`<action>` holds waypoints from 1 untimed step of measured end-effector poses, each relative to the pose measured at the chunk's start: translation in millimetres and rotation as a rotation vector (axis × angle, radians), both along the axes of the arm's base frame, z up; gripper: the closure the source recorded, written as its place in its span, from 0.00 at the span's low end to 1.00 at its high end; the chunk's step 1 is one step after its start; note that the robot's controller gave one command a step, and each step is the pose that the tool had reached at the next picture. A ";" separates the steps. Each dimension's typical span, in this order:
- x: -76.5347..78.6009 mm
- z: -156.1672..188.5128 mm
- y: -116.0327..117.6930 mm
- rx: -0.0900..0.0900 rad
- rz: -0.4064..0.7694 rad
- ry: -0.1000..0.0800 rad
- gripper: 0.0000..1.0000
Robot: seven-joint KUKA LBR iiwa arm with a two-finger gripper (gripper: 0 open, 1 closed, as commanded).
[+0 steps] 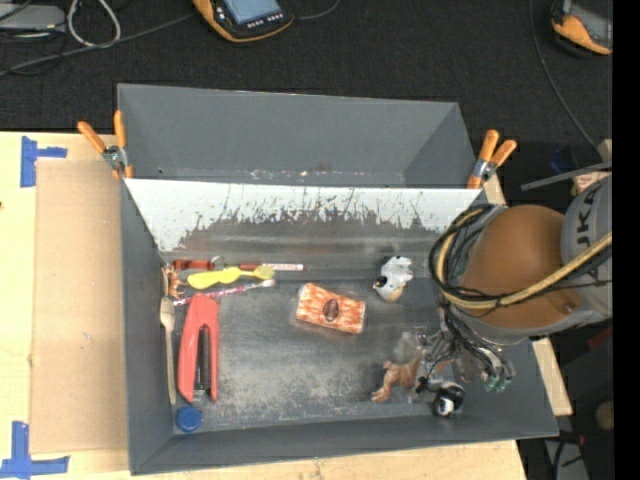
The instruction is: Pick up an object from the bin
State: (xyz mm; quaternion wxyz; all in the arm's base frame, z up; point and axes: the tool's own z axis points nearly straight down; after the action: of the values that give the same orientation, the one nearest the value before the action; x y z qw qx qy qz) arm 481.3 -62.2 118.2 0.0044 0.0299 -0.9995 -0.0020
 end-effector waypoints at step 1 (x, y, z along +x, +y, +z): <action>-1.6 31.1 0.7 0.001 0.002 0.007 1.00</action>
Offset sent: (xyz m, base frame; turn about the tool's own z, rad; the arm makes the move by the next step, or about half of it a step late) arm -0.0016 0.0005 0.0983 -0.0018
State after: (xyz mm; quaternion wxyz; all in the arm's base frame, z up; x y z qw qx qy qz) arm 479.6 -61.5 149.2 0.0081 0.0310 -0.9995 -0.0027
